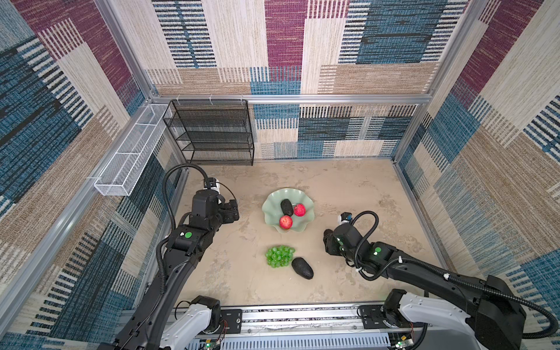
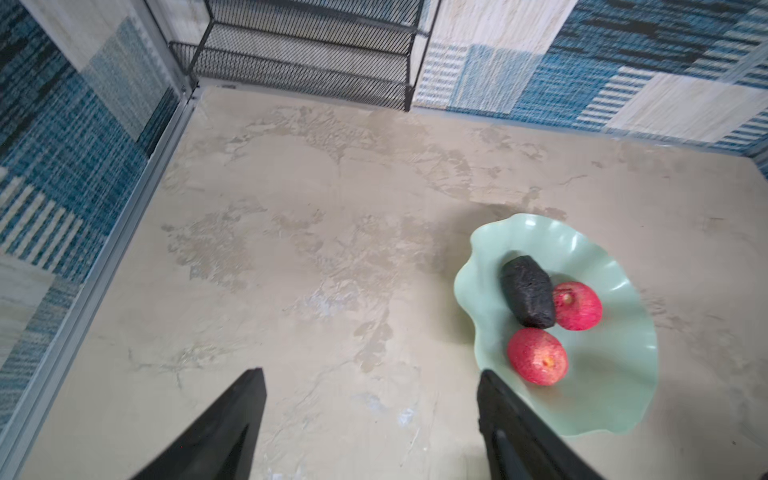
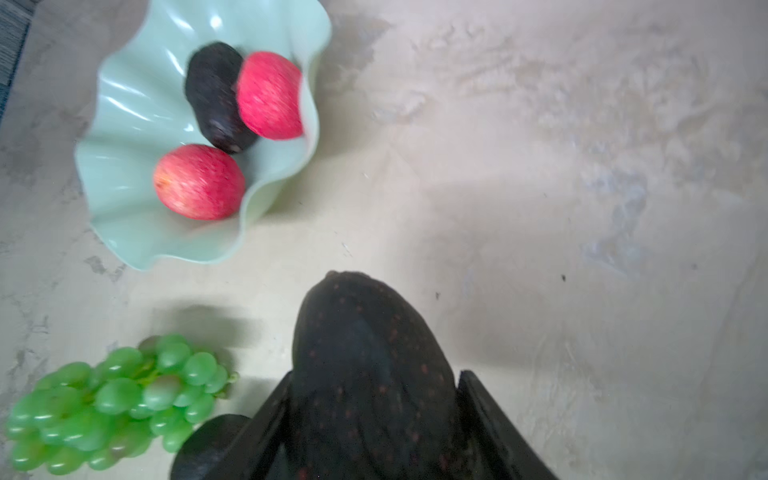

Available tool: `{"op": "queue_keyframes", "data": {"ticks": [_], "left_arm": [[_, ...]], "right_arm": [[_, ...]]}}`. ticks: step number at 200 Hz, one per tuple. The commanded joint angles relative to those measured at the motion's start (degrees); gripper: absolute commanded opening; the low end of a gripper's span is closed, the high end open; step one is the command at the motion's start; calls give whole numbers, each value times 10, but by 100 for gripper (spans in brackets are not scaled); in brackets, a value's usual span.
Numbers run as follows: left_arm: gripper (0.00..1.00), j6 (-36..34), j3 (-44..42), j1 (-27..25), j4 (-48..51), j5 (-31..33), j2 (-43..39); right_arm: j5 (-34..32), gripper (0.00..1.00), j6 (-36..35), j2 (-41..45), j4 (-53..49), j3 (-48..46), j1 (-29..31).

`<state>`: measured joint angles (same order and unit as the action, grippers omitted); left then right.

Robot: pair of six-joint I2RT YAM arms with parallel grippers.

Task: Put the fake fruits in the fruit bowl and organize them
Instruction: 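Grasp the avocado nearest the right gripper while the left arm draws back, then place the avocado in the bowl with the right gripper and release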

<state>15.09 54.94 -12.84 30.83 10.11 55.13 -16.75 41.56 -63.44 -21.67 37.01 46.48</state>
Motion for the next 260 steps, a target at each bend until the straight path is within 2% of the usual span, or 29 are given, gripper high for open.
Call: {"op": "queue_keyframes", "data": {"ticks": [1,32,58,78,116,141,183,230,260], "left_arm": [[83,20,-16,18,-8,-24,0],[83,27,-12,35,-10,-42,10],[83,26,-14,39,-6,-39,6],[83,26,-15,42,-4,-36,3],[83,27,-15,44,-7,-39,2],[83,25,-15,44,-7,-38,1],[83,24,-15,46,-7,-37,0],[83,26,-15,48,-7,-38,-2],[83,26,-15,50,-6,-38,-2]], "right_arm": [[-22,51,-81,-49,47,72,1],[-7,51,-152,-182,80,193,-3],[28,51,-180,-282,102,268,-12],[61,51,-184,-337,116,298,-25],[81,51,-179,-391,132,313,-38],[90,54,-173,-401,140,308,-41],[91,66,-169,-403,133,309,-43],[72,72,-177,-321,117,292,-43],[97,73,-185,-236,124,221,-33]]}}
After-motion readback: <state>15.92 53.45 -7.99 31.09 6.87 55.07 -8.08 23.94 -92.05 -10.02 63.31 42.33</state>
